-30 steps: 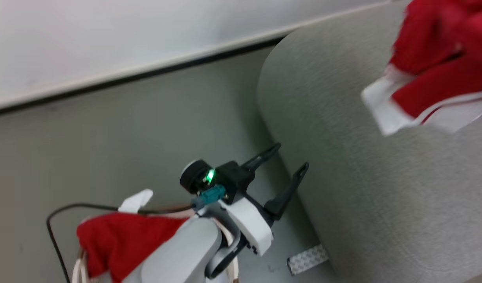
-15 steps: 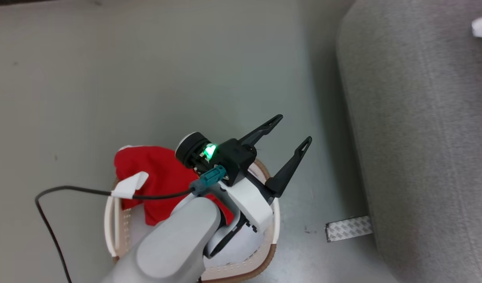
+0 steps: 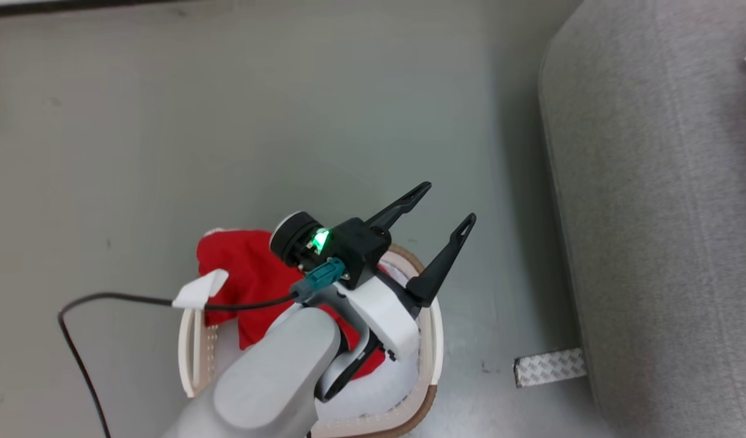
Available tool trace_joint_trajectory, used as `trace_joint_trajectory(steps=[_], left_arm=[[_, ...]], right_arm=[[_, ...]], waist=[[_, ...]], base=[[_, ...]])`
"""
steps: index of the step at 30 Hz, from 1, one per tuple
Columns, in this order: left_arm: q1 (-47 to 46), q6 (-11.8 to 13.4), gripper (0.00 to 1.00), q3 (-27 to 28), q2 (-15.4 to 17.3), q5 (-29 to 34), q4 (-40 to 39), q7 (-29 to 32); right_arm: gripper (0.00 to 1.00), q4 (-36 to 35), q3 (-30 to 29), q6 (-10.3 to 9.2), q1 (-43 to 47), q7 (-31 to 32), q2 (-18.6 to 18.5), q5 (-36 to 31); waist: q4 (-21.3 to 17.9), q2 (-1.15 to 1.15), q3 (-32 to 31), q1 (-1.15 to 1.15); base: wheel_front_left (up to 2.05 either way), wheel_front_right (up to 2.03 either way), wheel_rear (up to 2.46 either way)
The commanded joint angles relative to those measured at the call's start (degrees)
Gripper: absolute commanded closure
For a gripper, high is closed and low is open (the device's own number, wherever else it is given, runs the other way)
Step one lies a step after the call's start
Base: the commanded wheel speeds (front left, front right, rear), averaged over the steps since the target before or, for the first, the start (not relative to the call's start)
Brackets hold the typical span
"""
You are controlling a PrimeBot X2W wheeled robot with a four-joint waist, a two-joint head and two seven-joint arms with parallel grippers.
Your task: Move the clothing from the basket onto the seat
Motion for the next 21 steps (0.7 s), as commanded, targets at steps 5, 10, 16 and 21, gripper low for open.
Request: trace_joint_trajectory(steps=[5,10,16,21], left_arm=[[3.0,0.3,0.00,0.6,0.6,-1.9,1.8,-1.4],[6.7,0.8,0.00,1.9,0.9,-3.8,2.9,-2.5],[12.7,2.0,0.00,4.1,1.9,-6.3,2.5,-3.2],[17.7,4.1,0.00,7.4,4.0,-8.4,0.5,-3.5]], right_arm=[[0.00,-1.5,7.5,-0.14,2.2,2.5,0.4,3.4],[0.00,-5.9,15.9,-0.14,5.8,6.4,-1.9,8.1],[0.00,-13.9,23.6,-0.14,10.1,9.6,-6.5,13.3],[0.00,-22.3,24.8,-0.14,12.7,7.1,-9.1,17.0]], waist=[[-1.3,0.00,-7.0,-0.01],[-1.3,0.00,-15.1,-0.01],[-0.4,0.00,-24.8,-0.01],[0.8,0.00,-30.6,-0.01]], base=[[0.00,0.00,0.00],[0.00,0.00,0.00],[0.00,0.00,0.00],[0.00,0.00,0.00]])
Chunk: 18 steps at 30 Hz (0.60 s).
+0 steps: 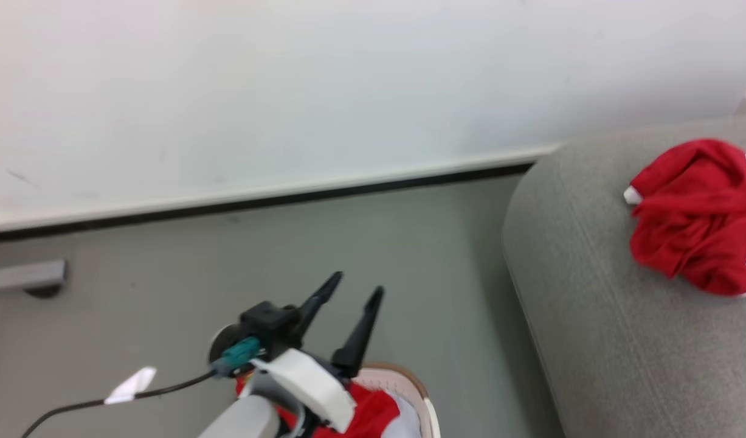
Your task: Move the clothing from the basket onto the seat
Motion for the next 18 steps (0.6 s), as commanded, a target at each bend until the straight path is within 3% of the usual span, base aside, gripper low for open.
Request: trace_joint_trajectory(steps=[1,7,11,18], left_arm=[[2.2,1.2,0.00,1.6,1.4,-1.2,-1.0,-0.4],[7.0,5.3,0.00,8.2,4.2,-2.0,-5.3,-0.3],[11.3,8.0,0.00,13.8,5.0,-1.7,-8.2,-0.4],[18.0,10.2,0.00,20.4,4.8,3.0,-11.1,-0.4]], right_arm=[[0.00,-2.5,-0.8,-0.14,1.8,-2.0,-0.8,1.0],[0.00,-8.1,-7.8,-0.14,6.9,-8.8,2.0,-0.2],[0.00,-9.4,-14.8,-0.14,11.9,-12.1,6.8,-5.0],[0.00,-13.2,-26.2,-0.14,23.0,-16.9,17.0,-15.3]], waist=[[1.7,0.00,-6.1,0.02],[3.8,0.00,-8.4,0.02],[4.5,0.00,-8.9,0.02],[5.2,0.00,-9.9,0.02]], base=[[0.00,0.00,0.00],[0.00,0.00,0.00],[0.00,0.00,0.00],[0.00,0.00,0.00]])
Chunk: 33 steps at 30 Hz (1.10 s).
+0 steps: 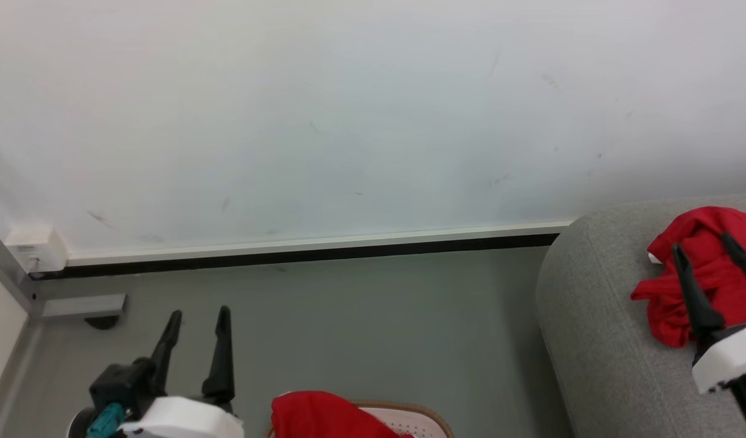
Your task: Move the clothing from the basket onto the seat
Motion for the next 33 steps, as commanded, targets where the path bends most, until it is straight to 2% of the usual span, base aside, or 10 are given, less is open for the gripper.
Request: trace_joint_trajectory(steps=[1,3,7,13,22,33], left_arm=[[1.8,0.2,0.00,1.1,-0.5,1.6,-0.8,0.0],[4.0,0.0,0.00,3.3,-1.2,3.4,-1.6,0.0],[7.4,-2.1,0.00,6.8,-3.4,6.8,-2.7,0.0],[10.1,-6.0,0.00,11.4,-6.7,10.2,-1.5,0.0],[9.6,-10.4,0.00,15.5,-10.7,14.3,-0.1,0.0],[9.0,-13.2,0.00,17.7,-12.7,17.1,1.0,0.0]], right_arm=[[0.00,-0.9,-2.0,-0.14,2.6,-1.0,1.6,-1.5],[0.00,-2.7,-5.7,-0.14,7.0,-2.5,5.3,-4.6],[0.00,-7.2,-11.4,-0.14,15.3,-4.6,13.0,-9.5],[0.00,-15.7,-16.1,-0.14,22.0,-4.8,21.0,-14.3],[0.00,-18.6,-16.9,-0.14,22.9,-4.9,23.1,-17.1],[0.00,-19.1,-16.1,-0.14,22.6,-4.9,23.3,-17.2]], waist=[[0.0,0.00,-0.2,0.01],[0.3,0.00,-0.4,0.01],[1.1,0.00,-0.6,0.01],[1.0,0.00,-0.2,0.01],[0.6,0.00,0.5,0.01],[-0.1,0.00,1.4,0.01]], base=[[0.00,0.00,0.00],[0.00,0.00,0.00],[0.00,0.00,0.00],[0.00,0.00,0.00],[0.00,0.00,0.00],[0.00,0.00,0.00]])
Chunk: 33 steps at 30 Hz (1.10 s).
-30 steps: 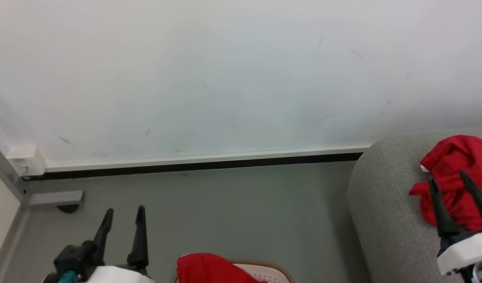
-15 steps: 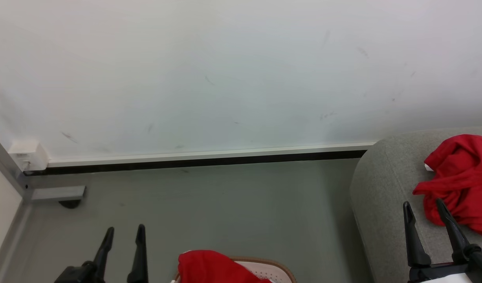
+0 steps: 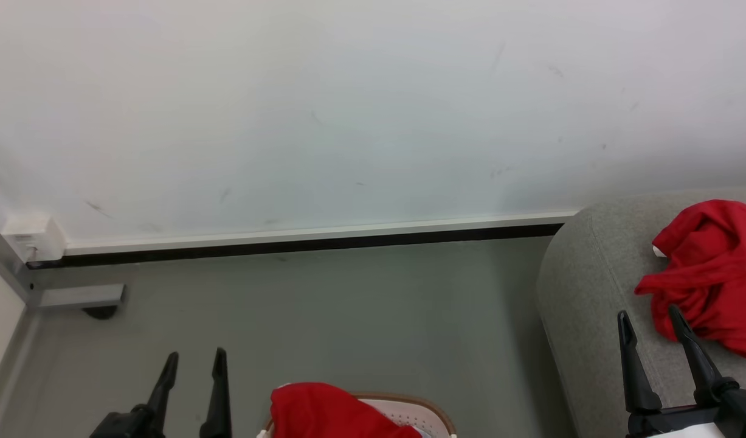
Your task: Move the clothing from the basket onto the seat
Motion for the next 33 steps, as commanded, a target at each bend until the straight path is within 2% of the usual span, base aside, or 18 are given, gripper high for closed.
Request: trace_joint_trajectory(steps=[1,7,13,17,23,28,33], left_arm=[[-0.6,-0.4,0.00,0.0,-0.3,0.7,0.4,0.0],[-3.7,-1.5,0.00,-1.2,-0.7,1.9,2.5,0.0],[-11.5,-2.6,0.00,-3.9,-0.5,3.1,8.5,0.0],[-18.9,-3.8,0.00,-6.4,0.4,3.8,15.5,0.6],[-29.5,-5.1,0.00,-10.9,2.4,3.3,30.5,4.1],[-35.9,-5.4,0.00,-15.4,3.3,3.4,42.2,7.6],[-40.3,-5.4,0.00,-21.5,4.4,2.1,50.7,9.6]], right_arm=[[0.00,-0.4,0.1,-0.13,0.2,-0.2,0.0,0.0],[0.00,-0.8,1.0,-0.13,-2.2,-0.1,-0.7,0.9],[0.00,-2.7,1.0,-0.13,-6.8,-0.1,-0.8,2.1],[0.00,-4.3,0.4,-0.13,-10.9,-0.1,-0.1,2.6],[0.00,-5.8,-0.2,-0.13,-16.2,-0.1,0.0,2.9],[0.00,-6.9,-1.7,-0.13,-19.0,-0.1,0.9,3.7],[0.00,-7.7,-2.1,-0.13,-20.7,-0.1,1.7,4.7]], waist=[[-0.3,0.00,0.5,0.00],[-1.7,0.00,4.3,0.00],[-3.8,0.00,14.0,0.00],[-5.2,0.00,21.2,0.00],[-7.8,0.00,29.8,0.00],[-10.6,0.00,34.3,0.00],[-13.2,0.00,38.2,0.00]], base=[[0.00,0.00,0.00],[0.00,0.00,0.00],[0.00,0.00,0.00],[0.00,0.00,0.00],[0.00,0.00,0.00],[0.00,0.00,0.00],[0.00,0.00,0.00]])
